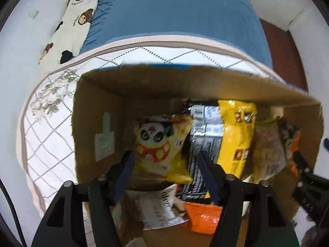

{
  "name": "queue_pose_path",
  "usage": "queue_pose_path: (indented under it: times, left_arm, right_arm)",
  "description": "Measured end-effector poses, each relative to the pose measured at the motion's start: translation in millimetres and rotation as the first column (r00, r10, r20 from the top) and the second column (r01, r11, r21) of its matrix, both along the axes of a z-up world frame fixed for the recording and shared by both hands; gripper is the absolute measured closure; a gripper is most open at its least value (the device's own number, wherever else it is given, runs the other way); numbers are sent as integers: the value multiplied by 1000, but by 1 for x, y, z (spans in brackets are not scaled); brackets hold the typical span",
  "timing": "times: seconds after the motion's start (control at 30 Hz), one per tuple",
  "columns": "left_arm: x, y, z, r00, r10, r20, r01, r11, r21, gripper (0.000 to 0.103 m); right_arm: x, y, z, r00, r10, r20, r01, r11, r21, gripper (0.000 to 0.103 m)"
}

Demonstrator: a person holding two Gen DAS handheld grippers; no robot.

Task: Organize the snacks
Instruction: 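Carry both panda bags into the box and open both tools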

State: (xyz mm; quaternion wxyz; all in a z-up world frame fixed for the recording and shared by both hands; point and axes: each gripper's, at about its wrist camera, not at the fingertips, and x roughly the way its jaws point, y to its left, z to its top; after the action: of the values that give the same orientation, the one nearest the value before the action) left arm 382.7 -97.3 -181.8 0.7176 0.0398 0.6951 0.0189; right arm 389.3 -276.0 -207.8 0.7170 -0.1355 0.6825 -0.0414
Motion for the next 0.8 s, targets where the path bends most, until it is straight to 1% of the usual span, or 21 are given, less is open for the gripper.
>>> queue_pose_path:
  times: [0.03,0.07,0.13,0.23,0.3,0.43,0.6,0.67,0.7,0.8]
  left_arm:
    - [0,0,2,1000,2,10,-2,1000,-8,30]
    - [0,0,3,1000,3,20,-3,1000,-17,28]
    - [-3,2,4,1000,11,26,-10,999,-36,28]
    - [-12,5,5,999,33,24,-30,993,-111,28]
    - [-19,6,7,999,41,35,-36,988,-150,28]
    - [-38,8,11,997,39,69,-28,989,-148,28]
    - [-64,7,17,994,23,106,-7,990,-143,28]
    - [-75,7,25,990,21,137,-1,990,-138,28]
    - [-80,7,29,988,19,153,2,991,-136,28]
    - [-100,6,46,980,7,201,20,991,-131,28]
  right_arm:
    - [0,-3,2,1000,-10,7,10,1000,22,13]
    - [-1,-7,5,1000,-26,18,25,998,52,13]
    - [-3,-14,10,998,-60,37,55,991,122,13]
    - [-15,-21,13,992,-110,62,92,968,233,13]
    - [-26,-21,13,989,-123,82,96,955,280,13]
    - [-46,-22,12,984,-145,102,100,930,354,13]
    - [-72,-13,8,982,-140,128,86,929,361,13]
    - [-84,-12,15,979,-147,143,85,924,373,13]
    - [-90,-10,13,978,-146,151,81,924,374,13]
    - [-105,-11,27,973,-137,184,61,928,369,13]
